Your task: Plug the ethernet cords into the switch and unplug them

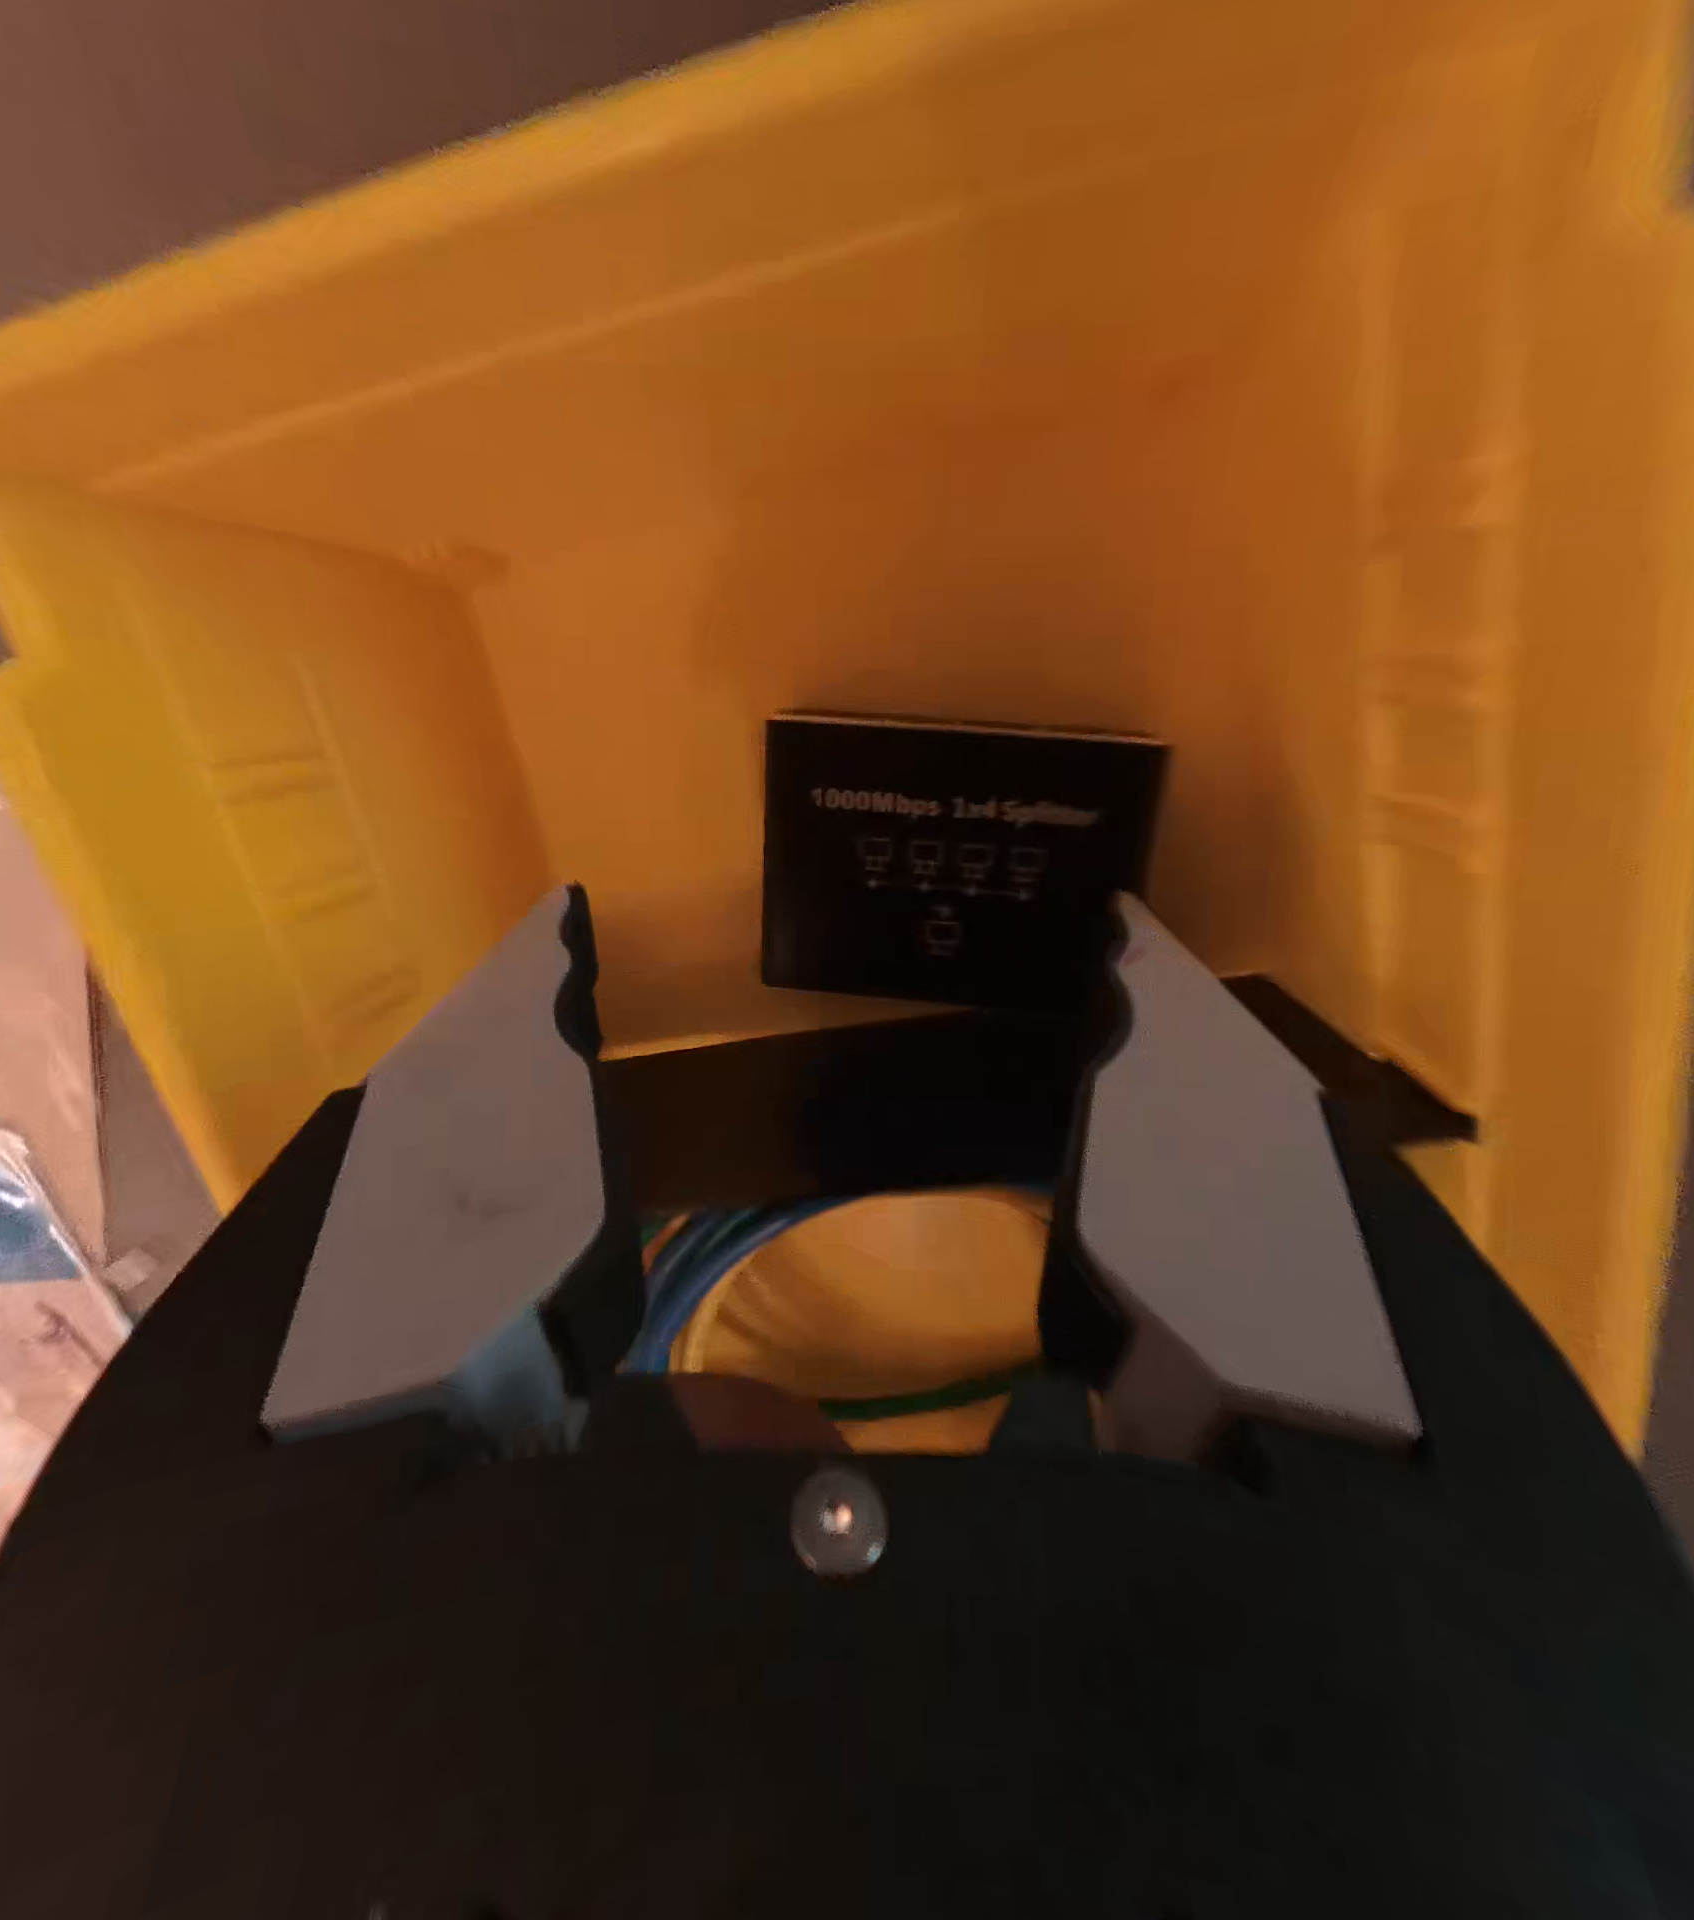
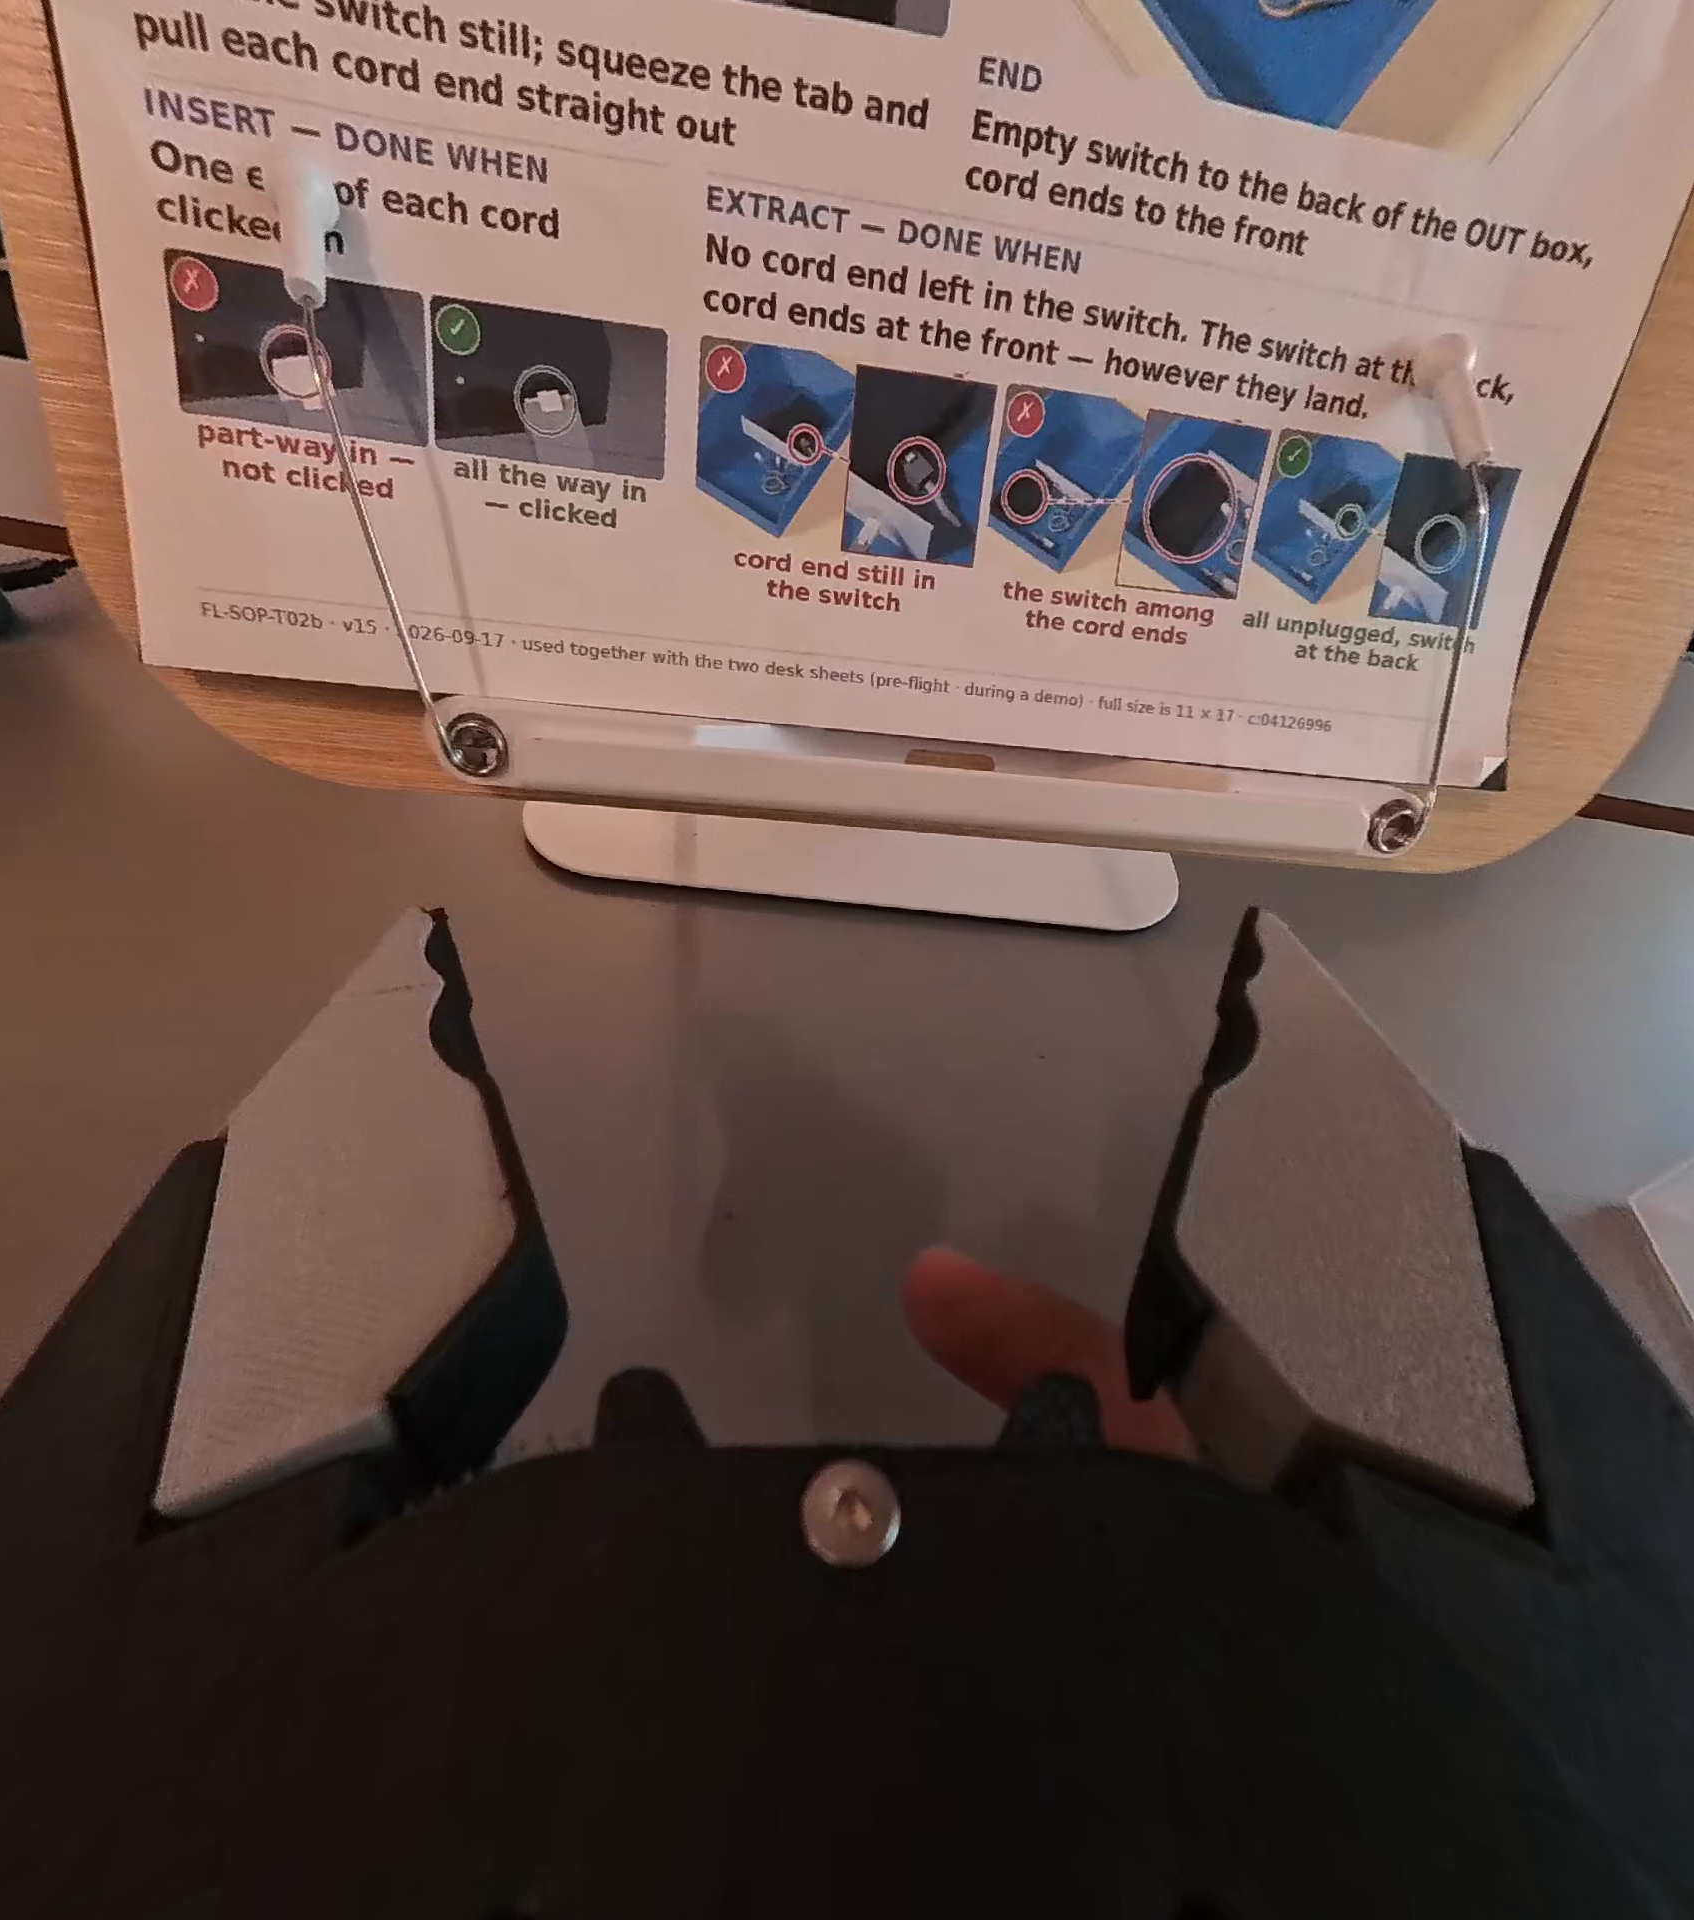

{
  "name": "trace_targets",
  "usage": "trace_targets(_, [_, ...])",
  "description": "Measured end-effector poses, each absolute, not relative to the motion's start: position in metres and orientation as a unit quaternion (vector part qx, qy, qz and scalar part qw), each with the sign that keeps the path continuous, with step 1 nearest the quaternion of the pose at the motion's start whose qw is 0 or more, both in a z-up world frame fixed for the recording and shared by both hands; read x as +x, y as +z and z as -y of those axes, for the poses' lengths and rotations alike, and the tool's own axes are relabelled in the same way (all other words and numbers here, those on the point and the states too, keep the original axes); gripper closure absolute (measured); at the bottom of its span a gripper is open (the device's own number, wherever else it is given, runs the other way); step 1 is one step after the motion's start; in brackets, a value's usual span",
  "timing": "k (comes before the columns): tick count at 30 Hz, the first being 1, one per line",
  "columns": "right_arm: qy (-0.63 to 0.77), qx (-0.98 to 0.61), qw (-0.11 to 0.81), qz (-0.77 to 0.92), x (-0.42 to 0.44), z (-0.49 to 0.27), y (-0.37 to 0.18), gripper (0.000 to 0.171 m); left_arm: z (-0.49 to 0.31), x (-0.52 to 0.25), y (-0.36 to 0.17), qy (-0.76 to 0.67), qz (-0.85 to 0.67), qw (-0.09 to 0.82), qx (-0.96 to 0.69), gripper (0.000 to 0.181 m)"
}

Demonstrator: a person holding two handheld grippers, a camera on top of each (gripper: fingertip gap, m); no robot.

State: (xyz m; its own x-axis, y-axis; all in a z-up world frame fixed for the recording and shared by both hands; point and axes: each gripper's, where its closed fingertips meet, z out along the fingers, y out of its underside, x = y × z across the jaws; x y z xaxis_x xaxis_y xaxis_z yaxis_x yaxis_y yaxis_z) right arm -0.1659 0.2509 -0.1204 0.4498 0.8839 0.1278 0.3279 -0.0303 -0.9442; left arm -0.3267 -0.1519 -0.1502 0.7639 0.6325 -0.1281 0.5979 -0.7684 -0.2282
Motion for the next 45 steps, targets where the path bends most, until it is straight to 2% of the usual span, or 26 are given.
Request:
trace_targets(2, [0.262, -0.669, 0.527, 0.454, -0.166, -0.252, -0.122, 0.033, 0.152, -0.322, -0.168, 0.056, 0.330, 0.042, -0.941, 0.079])
trace_targets(6, [0.264, -0.669, 0.526, 0.454, -0.166, -0.252, -0.120, 0.033, 0.139, -0.323, -0.186, 0.005, 0.354, 0.024, -0.935, 0.074])
trace_targets(8, [0.267, -0.668, 0.527, 0.453, -0.165, -0.251, -0.118, 0.033, 0.146, -0.323, -0.198, 0.006, 0.349, -0.017, -0.937, 0.057])
trace_targets(9, [0.268, -0.667, 0.528, 0.453, -0.165, -0.251, -0.116, 0.033, 0.146, -0.320, -0.204, -0.009, 0.349, -0.031, -0.936, 0.055])
trace_targets(11, [0.271, -0.664, 0.530, 0.453, -0.165, -0.249, -0.113, 0.033, 0.145, -0.316, -0.210, -0.028, 0.336, -0.050, -0.940, 0.058])
trace_targets(13, [0.274, -0.661, 0.532, 0.452, -0.164, -0.248, -0.110, 0.034, 0.142, -0.321, -0.206, -0.008, 0.310, -0.053, -0.949, 0.081])
trace_targets(17, [0.273, -0.661, 0.529, 0.457, -0.165, -0.246, -0.112, 0.034, 0.165, -0.341, -0.196, 0.074, 0.266, -0.111, -0.955, 0.082])
trace_targets(21, [0.275, -0.666, 0.520, 0.459, -0.165, -0.247, -0.116, 0.034, 0.162, -0.360, -0.178, 0.110, 0.283, -0.046, -0.952, 0.082])
trace_targets(29, [0.276, -0.665, 0.514, 0.467, -0.167, -0.244, -0.117, 0.035, 0.160, -0.374, -0.108, 0.179, 0.294, 0.089, -0.935, 0.083])
trace_targets(35, [0.278, -0.659, 0.517, 0.470, -0.166, -0.241, -0.114, 0.036, 0.123, -0.343, -0.055, 0.253, 0.194, 0.200, -0.927, 0.083])
trace_targets(38, [0.300, -0.649, 0.497, 0.492, -0.169, -0.230, -0.114, 0.047, 0.089, -0.301, -0.035, 0.285, 0.138, 0.255, -0.914, 0.083])
trace_targets(40, [0.330, -0.626, 0.476, 0.522, -0.172, -0.213, -0.112, 0.045, 0.062, -0.263, -0.028, 0.295, 0.093, 0.295, -0.904, 0.083])
trace_targets(41, [0.348, -0.610, 0.465, 0.538, -0.173, -0.202, -0.109, 0.049, 0.049, -0.242, -0.028, 0.298, 0.071, 0.311, -0.899, 0.083])
trace_targets(43, [0.384, -0.573, 0.450, 0.568, -0.173, -0.180, -0.099, 0.076, 0.027, -0.203, -0.036, 0.304, 0.028, 0.330, -0.893, 0.083])
trace_targets(45, [0.418, -0.549, 0.444, 0.572, -0.170, -0.163, -0.084, 0.079, 0.007, -0.171, -0.054, 0.303, -0.002, 0.339, -0.890, 0.083])
